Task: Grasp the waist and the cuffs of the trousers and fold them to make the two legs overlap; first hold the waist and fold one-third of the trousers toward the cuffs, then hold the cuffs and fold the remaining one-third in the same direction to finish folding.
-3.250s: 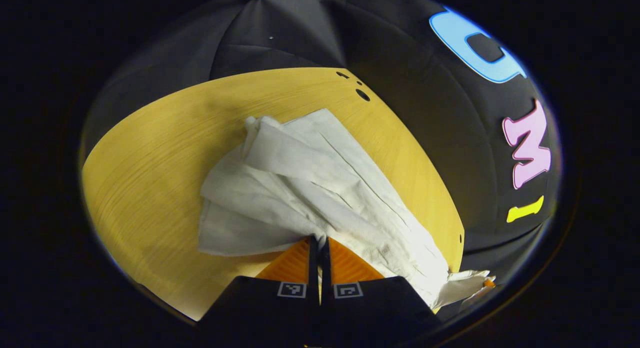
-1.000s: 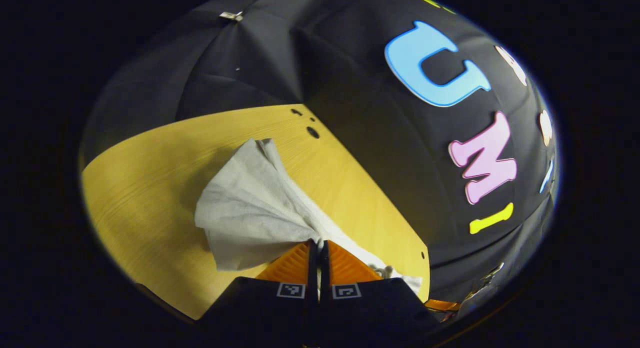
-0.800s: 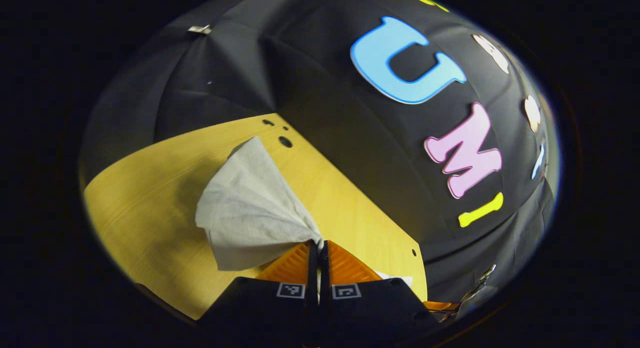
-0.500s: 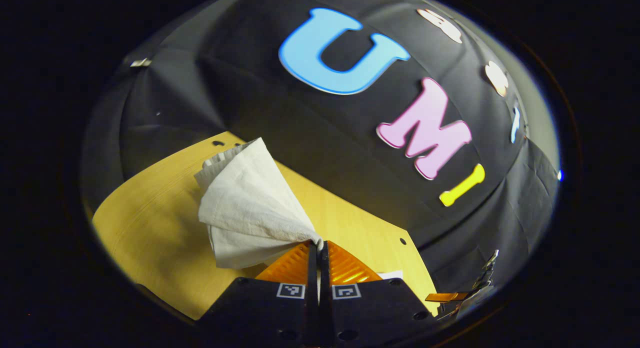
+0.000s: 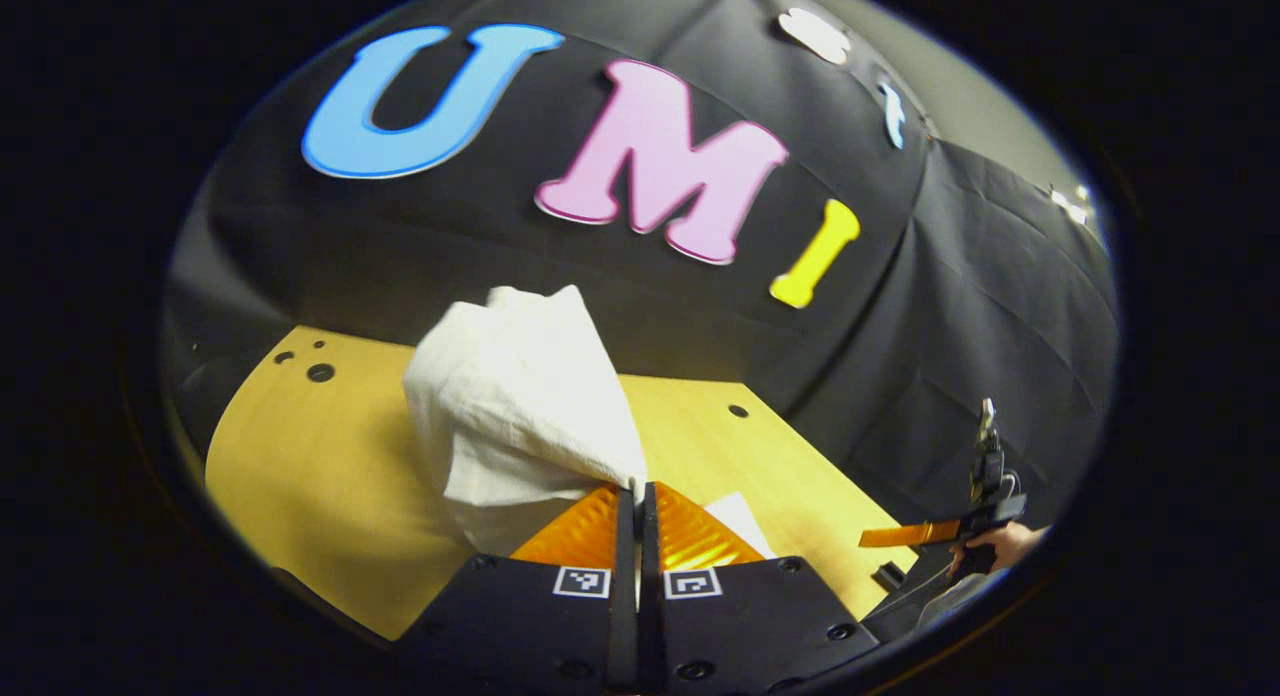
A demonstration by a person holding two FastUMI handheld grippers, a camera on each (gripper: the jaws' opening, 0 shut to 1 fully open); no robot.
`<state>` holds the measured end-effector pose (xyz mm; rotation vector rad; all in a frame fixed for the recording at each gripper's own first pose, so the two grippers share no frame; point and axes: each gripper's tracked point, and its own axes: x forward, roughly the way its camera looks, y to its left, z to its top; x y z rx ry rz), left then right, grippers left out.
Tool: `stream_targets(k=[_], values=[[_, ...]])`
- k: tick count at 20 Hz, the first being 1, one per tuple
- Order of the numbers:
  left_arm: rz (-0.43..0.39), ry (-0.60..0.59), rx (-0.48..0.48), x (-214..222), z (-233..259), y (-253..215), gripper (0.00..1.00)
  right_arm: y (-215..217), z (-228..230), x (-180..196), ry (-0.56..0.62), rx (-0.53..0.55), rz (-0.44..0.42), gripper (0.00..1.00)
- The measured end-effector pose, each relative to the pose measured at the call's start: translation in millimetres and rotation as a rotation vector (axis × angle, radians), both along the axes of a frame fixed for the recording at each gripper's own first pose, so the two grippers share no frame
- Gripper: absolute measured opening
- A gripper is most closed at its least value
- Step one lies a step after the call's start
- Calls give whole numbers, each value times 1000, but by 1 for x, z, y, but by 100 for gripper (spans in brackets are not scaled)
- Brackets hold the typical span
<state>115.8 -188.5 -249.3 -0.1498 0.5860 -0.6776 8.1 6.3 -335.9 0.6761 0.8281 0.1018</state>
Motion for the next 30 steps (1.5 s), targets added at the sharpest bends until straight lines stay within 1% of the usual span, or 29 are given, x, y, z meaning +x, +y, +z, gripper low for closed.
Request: stream_targets(k=[2, 4, 10, 13, 18, 19, 20, 21, 24, 25, 26, 27, 29, 30], values=[[-70, -5, 35, -14, -10, -25, 6, -12, -4, 0, 3, 4, -17, 46], [-121, 13, 62, -27, -24, -44, 5, -21, -7, -1, 7, 7, -26, 46], [-210, 91, 129, -65, -74, -76, 6, -43, -16, 3, 10, 11, -40, 46], [-250, 122, 175, -79, -93, -79, 5, -48, -19, 6, 15, 13, -43, 46], [-279, 189, 217, -102, -120, -75, 5, -42, -24, 9, 21, 17, -15, 46], [-284, 207, 222, -105, -125, -74, 9, -41, -25, 9, 21, 17, -7, 46], [-289, 225, 228, -109, -130, -72, 9, -38, -24, 10, 20, 20, 1, 46], [-295, 244, 237, -114, -136, -69, 6, -36, -24, 12, 18, 21, 6, 46], [-326, 339, 264, -131, -156, -62, 7, -36, -23, 16, 18, 26, 11, 46], [-335, 375, 254, -136, -158, -63, 11, -35, -22, 17, 19, 27, 9, 46], [-351, 411, 224, -145, -155, -63, 13, -35, -21, 19, 18, 31, 7, 46], [-366, 430, 188, -152, -149, -64, 25, -33, -19, 20, 17, 35, 6, 46], [-401, 436, 130, -162, -138, -67, 66, -27, -10, 25, 2, 47, 11, 46], [-422, 442, 103, -168, -133, -67, 71, -23, -5, 26, -6, 47, 16, 46]])
